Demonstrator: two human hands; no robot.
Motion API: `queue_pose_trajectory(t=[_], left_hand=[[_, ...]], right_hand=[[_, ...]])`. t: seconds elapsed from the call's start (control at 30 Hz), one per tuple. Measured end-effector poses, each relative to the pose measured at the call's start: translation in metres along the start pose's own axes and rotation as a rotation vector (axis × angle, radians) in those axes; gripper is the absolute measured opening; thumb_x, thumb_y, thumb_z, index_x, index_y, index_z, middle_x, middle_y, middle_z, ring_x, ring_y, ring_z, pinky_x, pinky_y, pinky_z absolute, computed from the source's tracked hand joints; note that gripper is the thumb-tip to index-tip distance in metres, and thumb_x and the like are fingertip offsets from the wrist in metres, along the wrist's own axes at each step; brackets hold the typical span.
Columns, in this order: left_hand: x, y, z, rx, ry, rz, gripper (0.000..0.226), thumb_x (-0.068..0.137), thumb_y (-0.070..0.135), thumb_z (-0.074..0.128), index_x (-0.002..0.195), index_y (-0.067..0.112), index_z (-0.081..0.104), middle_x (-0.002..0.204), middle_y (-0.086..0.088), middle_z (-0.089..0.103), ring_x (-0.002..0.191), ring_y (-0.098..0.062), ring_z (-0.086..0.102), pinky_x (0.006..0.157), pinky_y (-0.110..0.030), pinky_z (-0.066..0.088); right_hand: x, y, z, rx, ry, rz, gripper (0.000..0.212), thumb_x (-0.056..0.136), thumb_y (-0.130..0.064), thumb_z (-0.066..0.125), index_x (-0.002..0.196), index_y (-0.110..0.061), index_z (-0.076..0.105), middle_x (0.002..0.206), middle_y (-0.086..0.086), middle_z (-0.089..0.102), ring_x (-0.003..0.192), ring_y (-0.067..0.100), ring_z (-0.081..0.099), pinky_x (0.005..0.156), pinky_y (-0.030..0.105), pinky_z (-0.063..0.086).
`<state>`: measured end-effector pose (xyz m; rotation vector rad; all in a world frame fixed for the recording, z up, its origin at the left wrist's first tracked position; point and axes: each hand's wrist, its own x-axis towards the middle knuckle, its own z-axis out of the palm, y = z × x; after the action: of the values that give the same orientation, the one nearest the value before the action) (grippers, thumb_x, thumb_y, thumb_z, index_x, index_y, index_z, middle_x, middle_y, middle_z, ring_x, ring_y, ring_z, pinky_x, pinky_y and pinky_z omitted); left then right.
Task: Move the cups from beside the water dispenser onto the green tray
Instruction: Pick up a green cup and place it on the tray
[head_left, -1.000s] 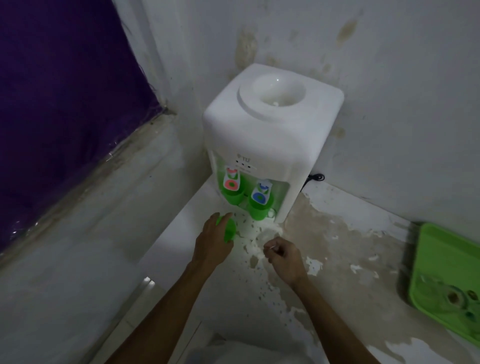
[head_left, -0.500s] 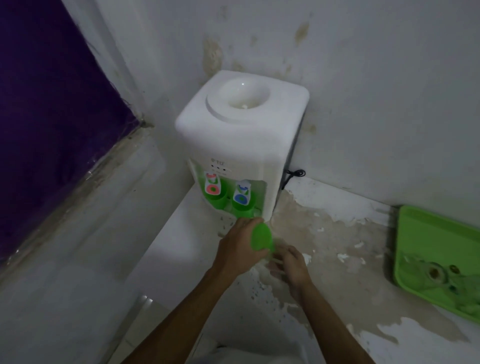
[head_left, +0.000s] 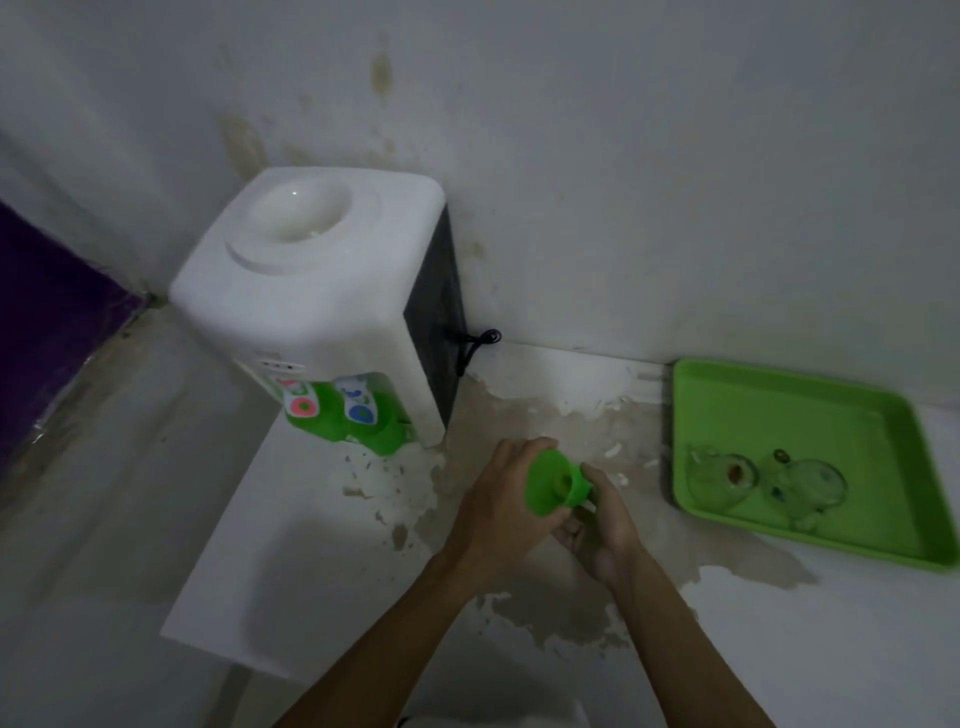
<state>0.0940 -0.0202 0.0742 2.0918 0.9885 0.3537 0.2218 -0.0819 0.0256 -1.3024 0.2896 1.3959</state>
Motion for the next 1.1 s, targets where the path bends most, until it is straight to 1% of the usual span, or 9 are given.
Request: queue_pose_trajectory(t=[0.13, 0.23, 0.33, 0.4, 0.57, 0.63, 0.7, 0.93, 1.1], left_hand=[[0.012, 0.028, 0.023, -0.073, 0.012, 0.038, 0.068, 0.079, 0.043, 0.073, 0.138, 0.041, 0.042, 0.134, 0.011, 0.044, 0.118, -0.009, 0.054, 0.092, -0.040, 0.055], [0.026, 0.053, 0.039, -0.134, 0.033, 0.053, 0.065, 0.080, 0.046, 0.073, 0.138, 0.040, 0.045, 0.130, 0.014, 0.045, 0.116, -0.002, 0.054, 0.094, -0.031, 0.054], [0.043, 0.070, 0.056, -0.169, 0.043, 0.072, 0.065, 0.082, 0.039, 0.076, 0.140, 0.035, 0.047, 0.131, 0.015, 0.045, 0.119, 0.013, 0.046, 0.094, -0.008, 0.042], [0.053, 0.074, 0.064, -0.188, 0.044, 0.069, 0.065, 0.083, 0.033, 0.078, 0.141, 0.030, 0.049, 0.133, 0.012, 0.046, 0.118, 0.017, 0.043, 0.091, 0.000, 0.036], [0.085, 0.093, 0.097, -0.228, -0.001, 0.036, 0.056, 0.088, 0.031, 0.073, 0.139, 0.033, 0.052, 0.131, 0.013, 0.048, 0.119, 0.010, 0.047, 0.093, -0.007, 0.040], [0.098, 0.098, 0.112, -0.234, -0.018, 0.020, 0.052, 0.089, 0.028, 0.072, 0.137, 0.031, 0.053, 0.129, 0.012, 0.049, 0.120, 0.002, 0.050, 0.096, -0.017, 0.044], [0.108, 0.102, 0.124, -0.231, -0.035, 0.006, 0.050, 0.089, 0.022, 0.071, 0.136, 0.029, 0.055, 0.125, 0.015, 0.050, 0.120, -0.002, 0.050, 0.098, -0.024, 0.046], [0.140, 0.095, 0.156, -0.222, -0.082, -0.073, 0.047, 0.090, 0.022, 0.071, 0.134, 0.028, 0.056, 0.130, 0.009, 0.053, 0.121, -0.007, 0.052, 0.098, -0.020, 0.045], [0.156, 0.087, 0.165, -0.244, -0.070, -0.136, 0.038, 0.090, 0.022, 0.072, 0.121, 0.037, 0.058, 0.116, 0.030, 0.052, 0.108, 0.019, 0.049, 0.084, 0.000, 0.039]], right_hand=[[0.001, -0.033, -0.032, -0.003, 0.009, -0.054, 0.036, 0.093, -0.043, 0.055, 0.105, -0.012, 0.068, 0.085, 0.007, 0.063, 0.069, 0.018, 0.058, 0.068, 0.032, 0.053], [0.004, -0.067, -0.057, -0.006, 0.028, -0.126, 0.046, 0.091, -0.043, 0.059, 0.122, -0.009, 0.065, 0.090, 0.007, 0.067, 0.068, 0.017, 0.063, 0.055, 0.027, 0.056], [-0.004, -0.103, -0.075, -0.050, 0.058, -0.221, 0.030, 0.093, -0.037, 0.059, 0.108, -0.012, 0.067, 0.088, 0.006, 0.066, 0.068, 0.017, 0.062, 0.046, 0.024, 0.051], [-0.007, -0.124, -0.083, -0.083, 0.117, -0.306, 0.022, 0.092, -0.035, 0.061, 0.100, -0.015, 0.064, 0.090, 0.006, 0.065, 0.073, 0.020, 0.062, 0.049, 0.027, 0.050], [0.006, -0.177, -0.123, -0.235, 0.278, -0.520, 0.035, 0.088, -0.034, 0.068, 0.116, -0.020, 0.053, 0.114, 0.012, 0.064, 0.091, 0.025, 0.063, 0.068, 0.038, 0.055], [0.017, -0.193, -0.141, -0.338, 0.359, -0.630, 0.037, 0.082, -0.037, 0.074, 0.110, -0.021, 0.056, 0.112, 0.011, 0.065, 0.094, 0.025, 0.065, 0.081, 0.048, 0.058], [0.027, -0.205, -0.154, -0.501, 0.433, -0.727, 0.040, 0.076, -0.036, 0.080, 0.107, -0.021, 0.059, 0.109, 0.005, 0.061, 0.101, 0.024, 0.061, 0.089, 0.047, 0.054], [0.064, -0.226, -0.172, -0.881, 0.434, -0.988, 0.043, 0.067, -0.018, 0.086, 0.102, -0.011, 0.061, 0.107, 0.011, 0.058, 0.090, 0.015, 0.049, 0.081, 0.025, 0.040], [0.094, -0.229, -0.169, -1.009, 0.410, -0.971, 0.041, 0.068, -0.013, 0.084, 0.102, -0.010, 0.061, 0.112, 0.013, 0.055, 0.089, 0.023, 0.053, 0.075, 0.025, 0.037]])
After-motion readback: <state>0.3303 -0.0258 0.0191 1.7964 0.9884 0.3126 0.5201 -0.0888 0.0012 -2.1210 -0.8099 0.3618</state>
